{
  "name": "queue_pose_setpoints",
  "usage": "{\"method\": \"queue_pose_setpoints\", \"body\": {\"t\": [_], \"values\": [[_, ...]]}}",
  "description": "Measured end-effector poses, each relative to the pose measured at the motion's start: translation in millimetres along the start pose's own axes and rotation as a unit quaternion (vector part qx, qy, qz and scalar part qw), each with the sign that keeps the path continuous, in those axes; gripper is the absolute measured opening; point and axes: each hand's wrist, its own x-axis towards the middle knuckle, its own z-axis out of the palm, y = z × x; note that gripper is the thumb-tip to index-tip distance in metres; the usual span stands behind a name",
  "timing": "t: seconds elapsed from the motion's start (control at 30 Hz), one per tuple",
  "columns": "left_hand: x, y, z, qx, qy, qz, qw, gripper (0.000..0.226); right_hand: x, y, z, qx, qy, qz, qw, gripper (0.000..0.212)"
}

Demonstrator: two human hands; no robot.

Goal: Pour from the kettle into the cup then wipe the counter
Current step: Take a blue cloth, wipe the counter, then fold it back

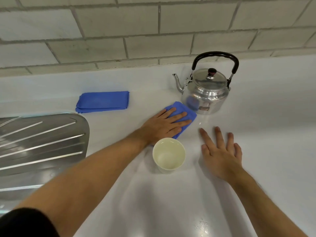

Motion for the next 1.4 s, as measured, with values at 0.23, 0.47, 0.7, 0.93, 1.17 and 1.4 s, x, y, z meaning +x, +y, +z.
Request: {"method": "queue_pose_setpoints", "body": {"t": [0.23, 0.47, 0.7, 0.93, 1.17, 1.4], "values": [[-15, -10, -1, 0.043, -0.011, 0.109, 0.993, 0.054, -2, -1, -8, -0.011, -0.023, 0.005, 1.0, 0.054], [-82, -18, -11, -0.098, -0.044, 0.005, 0.994, 0.048, -1, -1, -11, -0.001, -0.038, 0.001, 0.999, 0.052], [-147, 8, -10, -0.111, -0.007, -0.214, 0.97, 0.049, -2, -4, -15, 0.003, -0.045, 0.008, 0.999, 0.052], [-177, 91, -11, -0.105, 0.021, -0.387, 0.916, 0.053, -2, -8, -30, 0.016, -0.096, 0.01, 0.995, 0.054], [-199, 171, -12, -0.109, 0.014, -0.36, 0.926, 0.055, -39, 6, -44, 0.296, 0.035, -0.01, 0.955, 0.042], [-195, 218, -21, -0.122, 0.007, -0.307, 0.944, 0.058, -105, 0, -56, 0.304, -0.008, -0.088, 0.948, 0.035]]}}
